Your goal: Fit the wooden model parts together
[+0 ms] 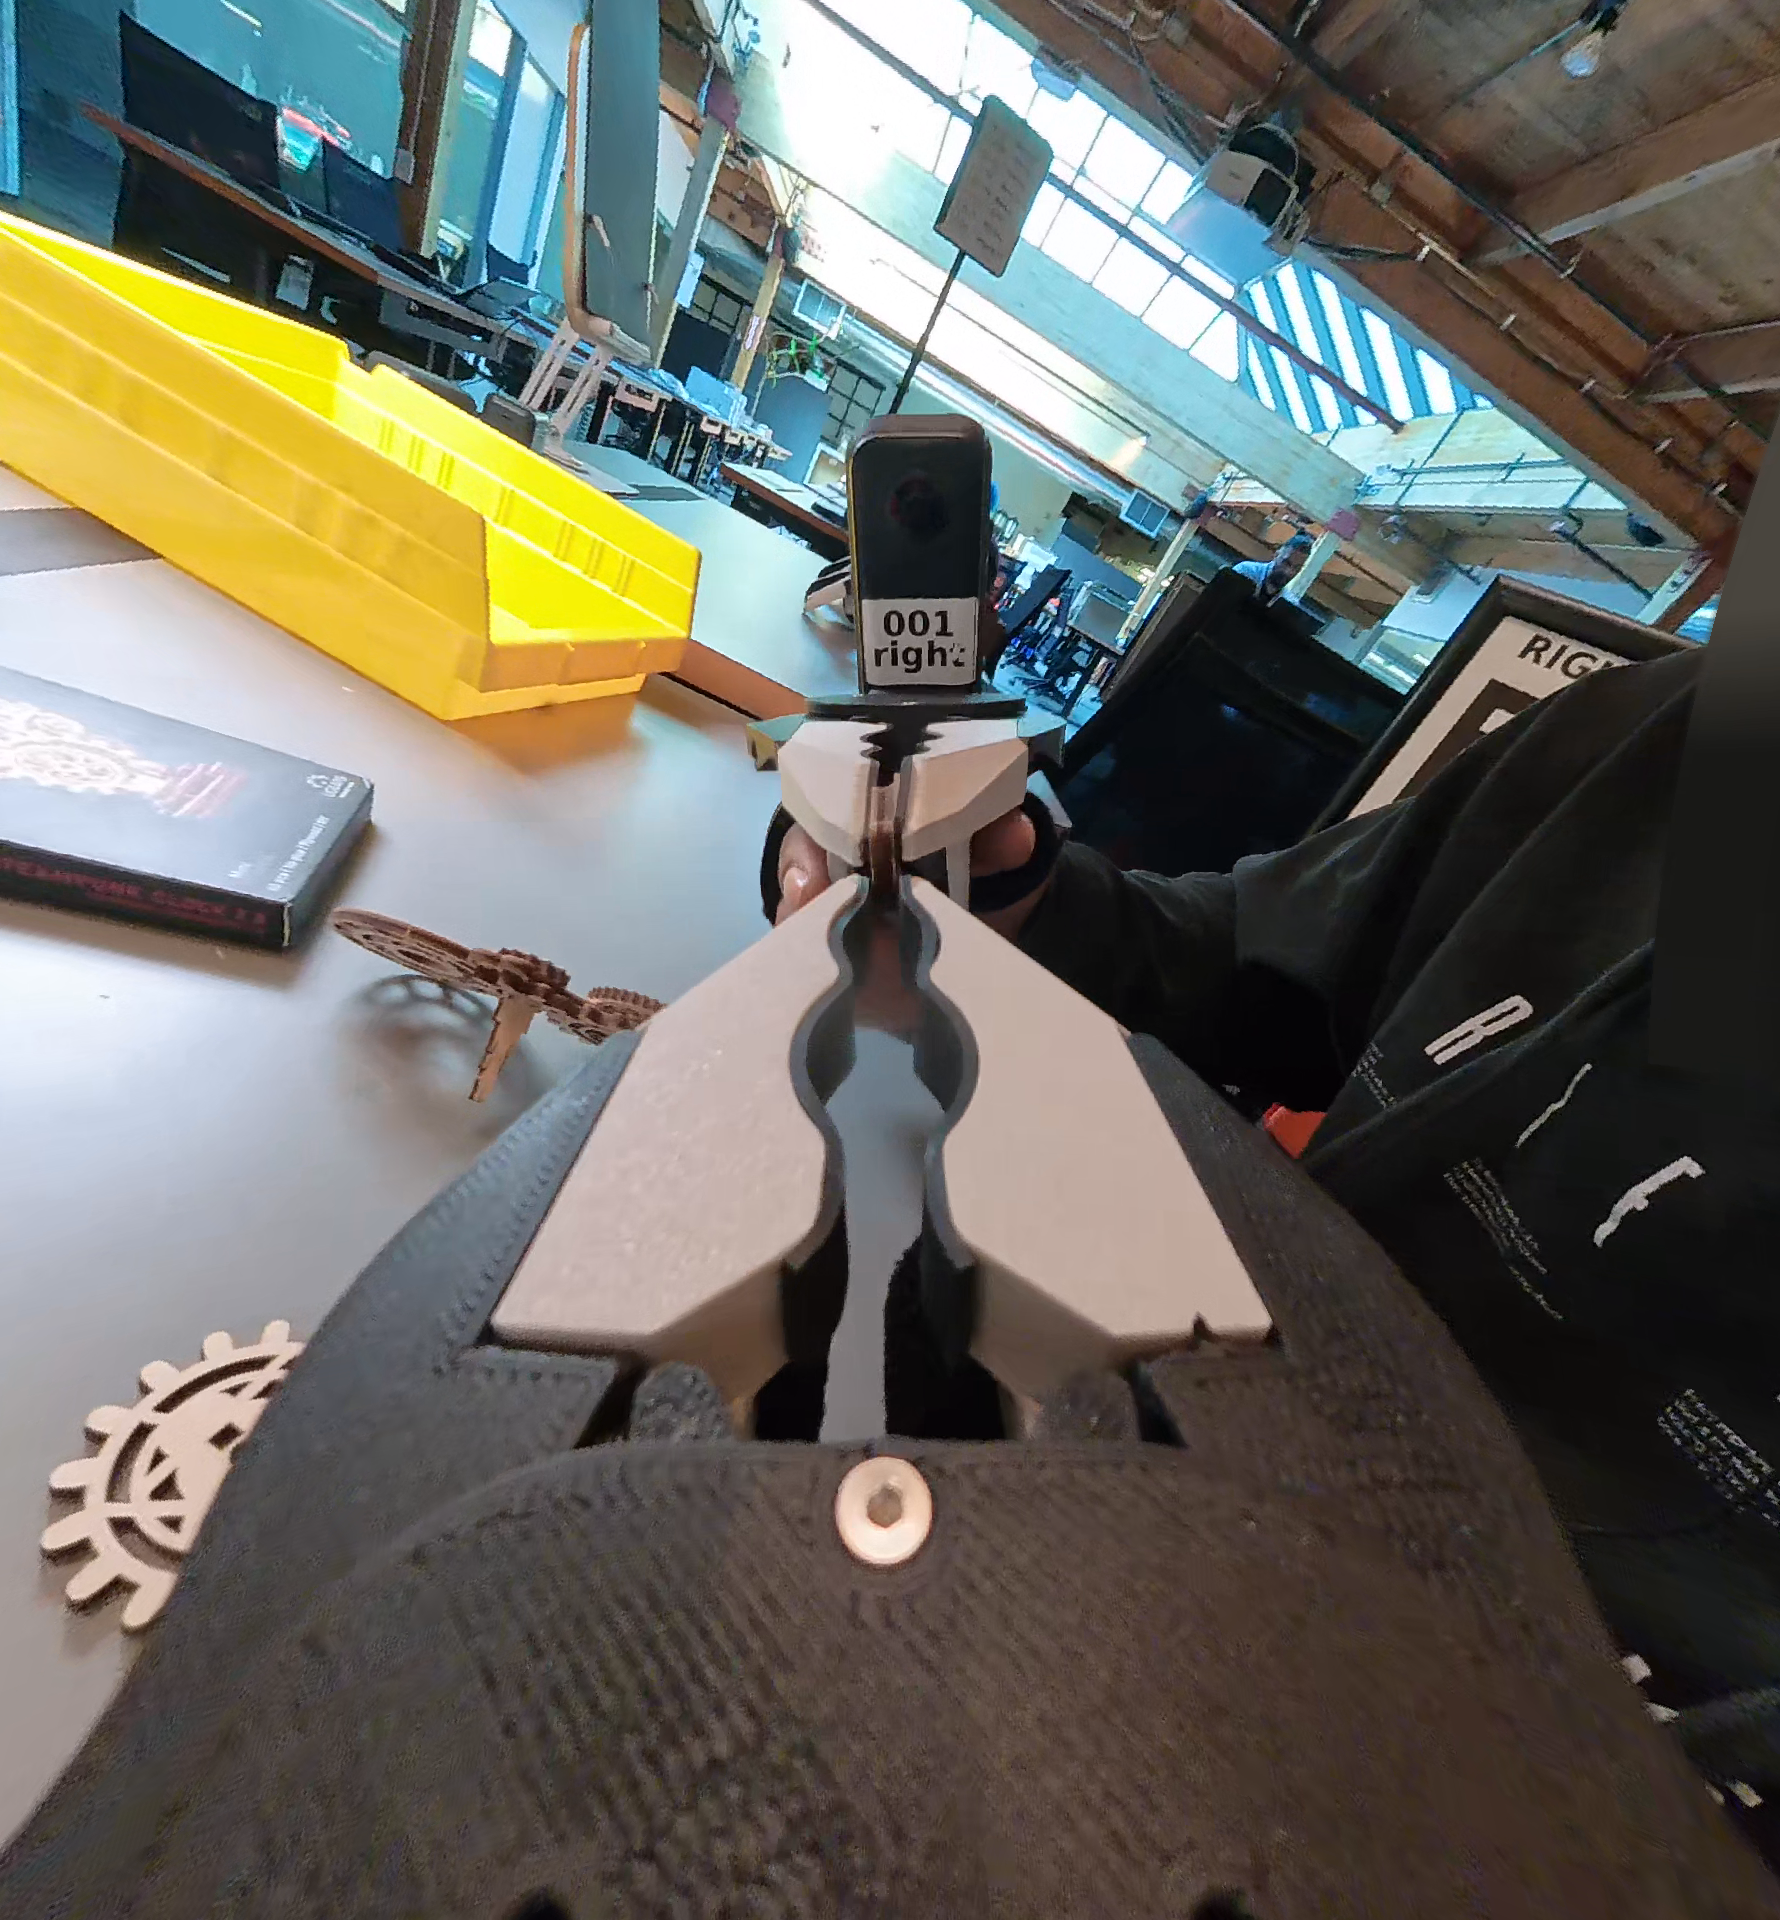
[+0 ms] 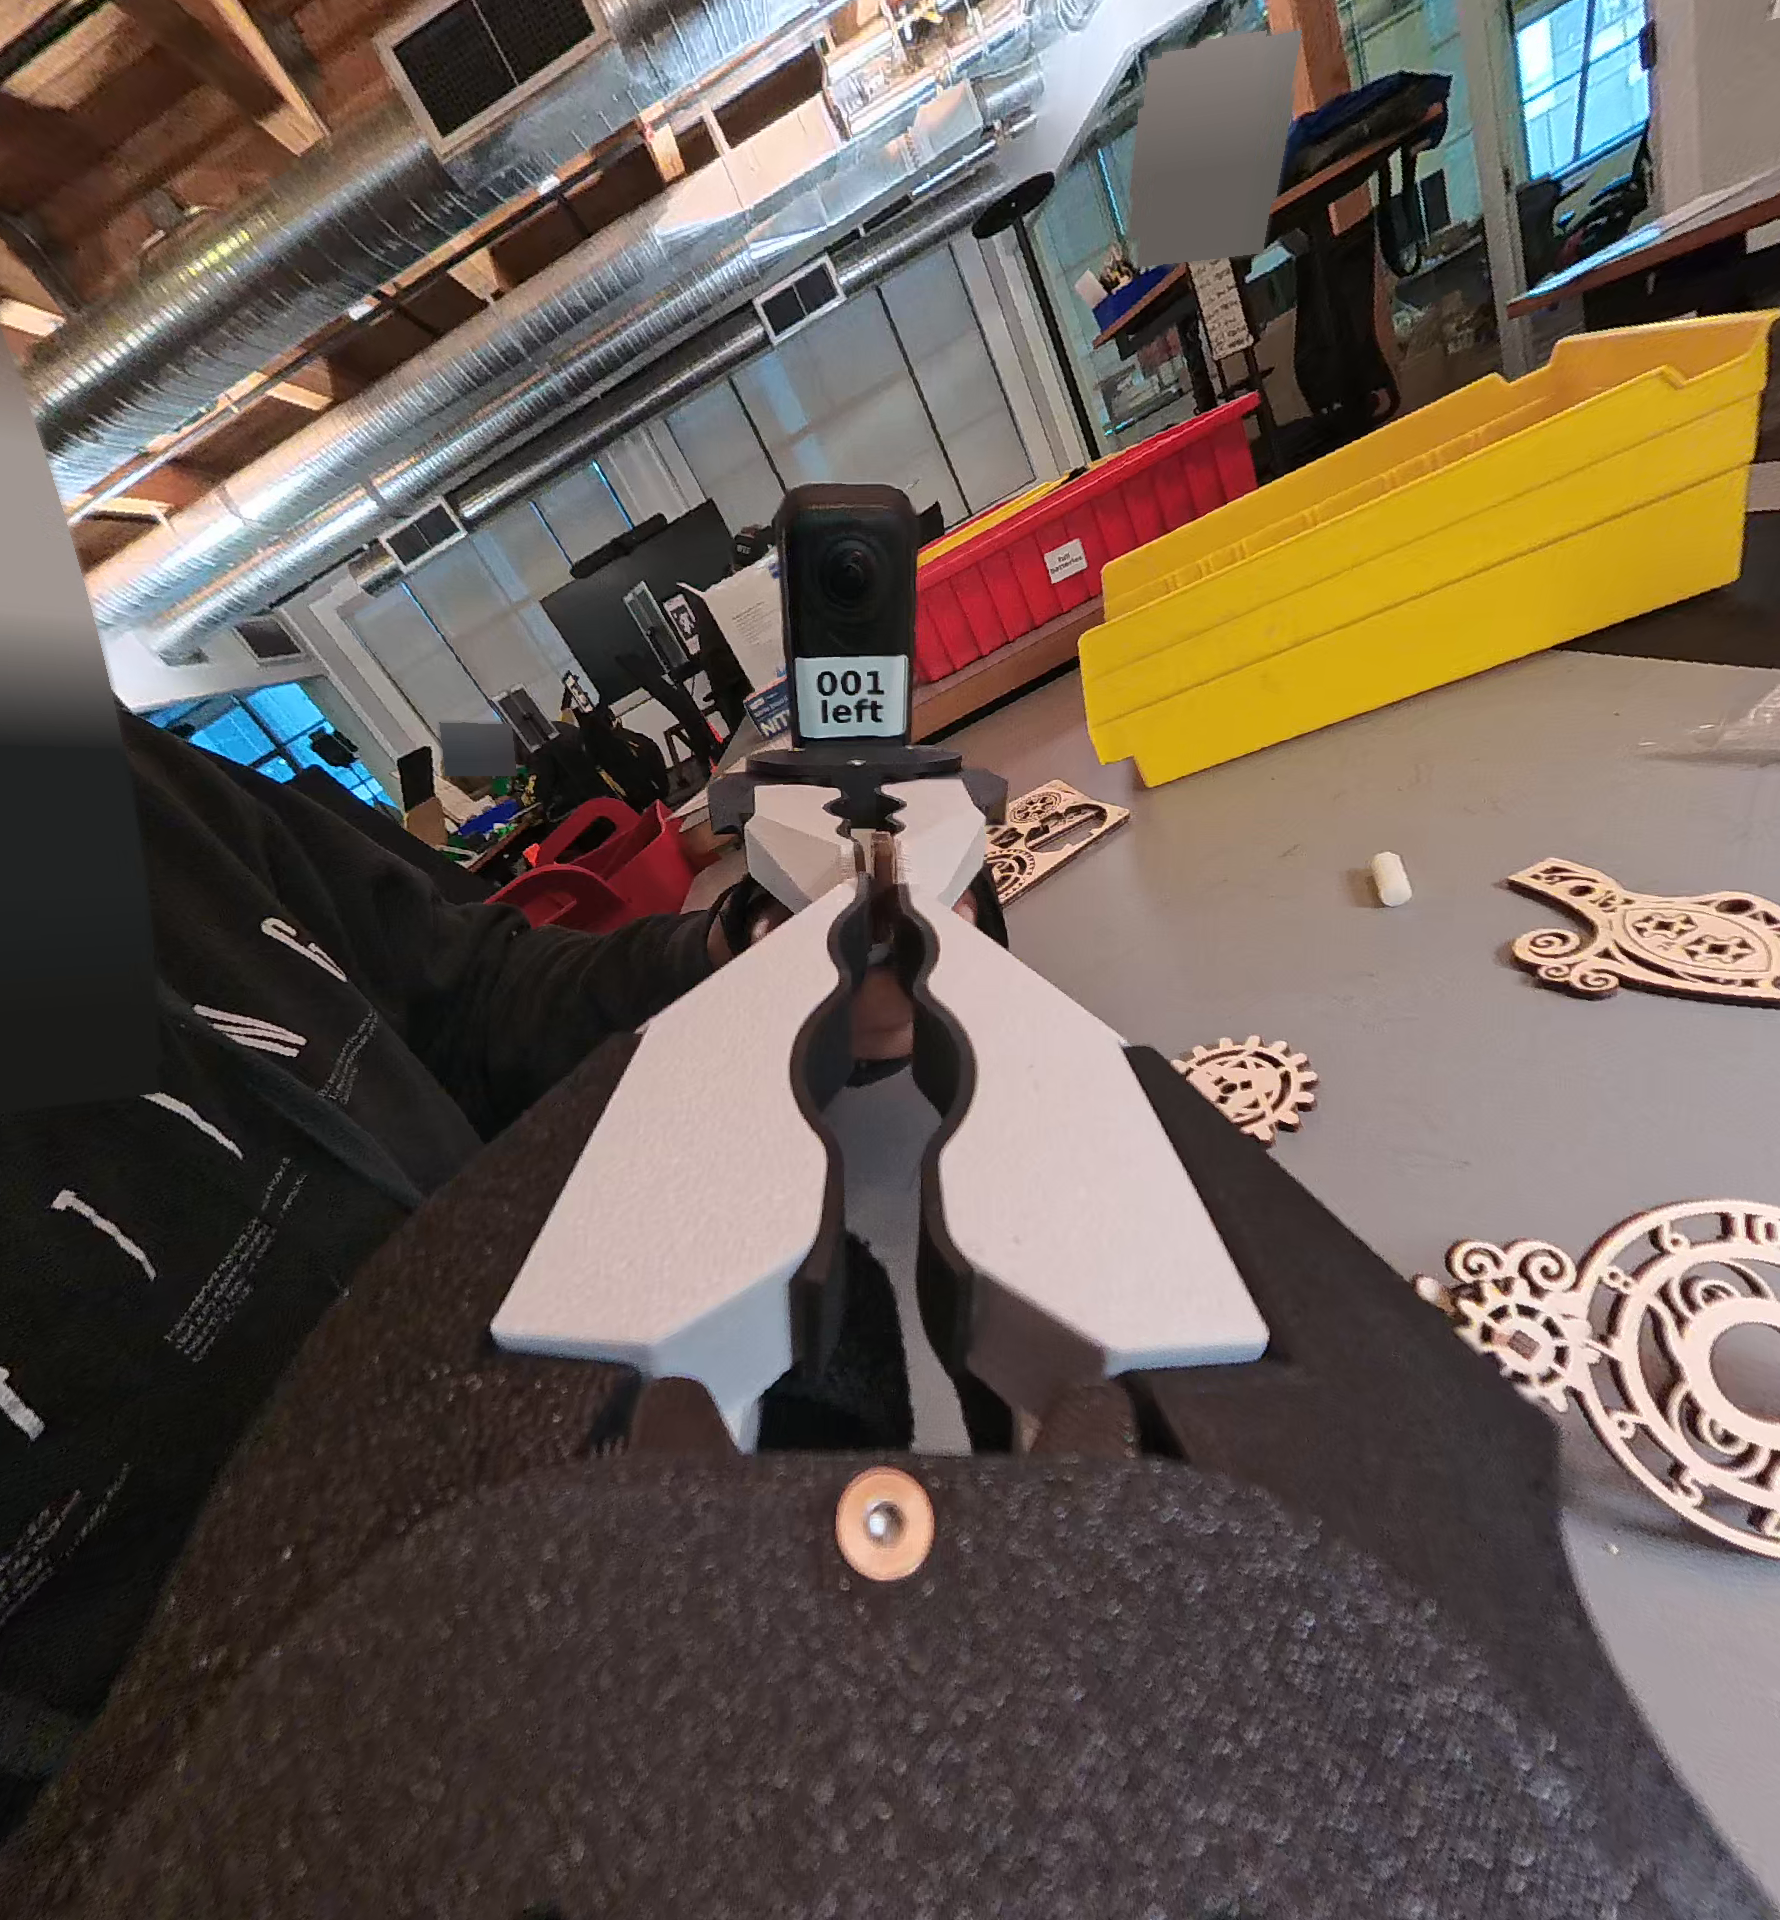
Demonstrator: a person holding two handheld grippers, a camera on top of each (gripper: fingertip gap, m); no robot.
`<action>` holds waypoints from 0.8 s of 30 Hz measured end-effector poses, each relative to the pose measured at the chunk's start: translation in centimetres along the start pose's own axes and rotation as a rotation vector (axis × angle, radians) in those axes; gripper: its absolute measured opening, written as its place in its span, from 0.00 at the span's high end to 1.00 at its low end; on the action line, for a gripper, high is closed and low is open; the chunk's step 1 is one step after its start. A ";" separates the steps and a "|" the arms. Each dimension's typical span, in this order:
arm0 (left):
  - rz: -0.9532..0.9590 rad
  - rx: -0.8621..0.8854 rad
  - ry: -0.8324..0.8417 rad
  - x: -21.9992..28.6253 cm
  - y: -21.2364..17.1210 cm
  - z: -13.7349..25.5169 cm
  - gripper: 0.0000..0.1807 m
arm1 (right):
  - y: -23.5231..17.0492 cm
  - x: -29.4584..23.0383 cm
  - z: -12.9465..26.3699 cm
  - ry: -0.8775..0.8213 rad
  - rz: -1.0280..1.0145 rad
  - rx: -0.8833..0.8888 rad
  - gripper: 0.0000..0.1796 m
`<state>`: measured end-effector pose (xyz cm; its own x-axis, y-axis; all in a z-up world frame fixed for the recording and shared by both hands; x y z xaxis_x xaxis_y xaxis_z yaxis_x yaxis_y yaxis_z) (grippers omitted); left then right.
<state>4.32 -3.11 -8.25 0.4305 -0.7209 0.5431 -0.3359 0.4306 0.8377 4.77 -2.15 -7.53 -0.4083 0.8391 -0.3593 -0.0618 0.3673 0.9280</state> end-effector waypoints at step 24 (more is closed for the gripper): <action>-0.613 -0.107 0.384 -0.8 0.1 0.3 0.98 | -0.2 1.4 -0.8 -0.101 -0.379 0.164 0.97</action>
<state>3.72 -2.64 -8.66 0.7848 -0.6169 -0.0598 0.1345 0.0753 0.9880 3.47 -1.38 -8.19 -0.2924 0.6645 -0.6877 -0.0411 0.7097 0.7033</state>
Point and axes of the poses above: each gripper's, where its closed fingertips meet, z back along the fingers, y out of its top, x = y × z across the jaws, the point moved 1 cm from there along z, back along the fingers, and after that the axes turned 6 degrees about z, right-handed, at the moved point
